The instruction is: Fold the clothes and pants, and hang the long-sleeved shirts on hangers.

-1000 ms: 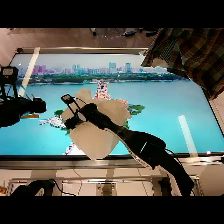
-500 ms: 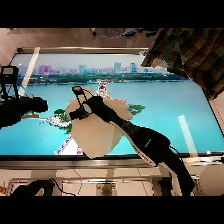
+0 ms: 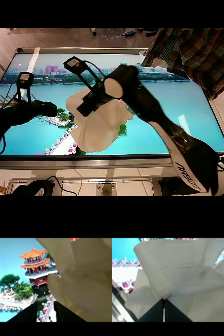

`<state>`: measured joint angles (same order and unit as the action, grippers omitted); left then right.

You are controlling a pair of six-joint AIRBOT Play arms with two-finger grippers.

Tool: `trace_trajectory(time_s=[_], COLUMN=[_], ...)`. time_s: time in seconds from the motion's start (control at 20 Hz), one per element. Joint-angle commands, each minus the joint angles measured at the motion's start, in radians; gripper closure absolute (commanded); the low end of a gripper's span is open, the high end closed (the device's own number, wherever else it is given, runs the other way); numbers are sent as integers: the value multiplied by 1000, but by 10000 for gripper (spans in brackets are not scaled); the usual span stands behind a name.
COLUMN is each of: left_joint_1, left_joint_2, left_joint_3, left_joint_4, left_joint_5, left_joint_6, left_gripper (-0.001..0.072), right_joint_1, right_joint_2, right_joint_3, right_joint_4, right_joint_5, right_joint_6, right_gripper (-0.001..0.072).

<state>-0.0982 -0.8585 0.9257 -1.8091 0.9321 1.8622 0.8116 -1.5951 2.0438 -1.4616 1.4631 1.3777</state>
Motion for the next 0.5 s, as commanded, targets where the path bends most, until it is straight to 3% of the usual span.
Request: trace_trajectory(time_s=[0.0,0.15,0.25,0.35,0.4,0.45], left_joint_1=[0,0,-2,-2,-2,-3], left_joint_2=[-43,-96,-135,-171,-187,-200], left_joint_3=[-3,-3,-3,-3,-5,-11], left_joint_4=[-171,-380,-443,-448,-472,-517], left_joint_5=[-32,-27,29,137,194,232], left_joint_6=[175,353,427,508,601,716], left_gripper=[442,441,356,316,255,254], right_joint_1=[0,-1,-10,-60,-93,-123], right_joint_2=[148,267,330,369,383,394], right_joint_3=[-23,-102,-154,-201,-225,-251], right_joint_4=[-18,-59,-125,-138,-138,-137], right_joint_5=[183,233,238,239,238,239], right_joint_6=[-34,-37,-37,-37,-38,-45], right_gripper=[689,689,689,689,689,689])
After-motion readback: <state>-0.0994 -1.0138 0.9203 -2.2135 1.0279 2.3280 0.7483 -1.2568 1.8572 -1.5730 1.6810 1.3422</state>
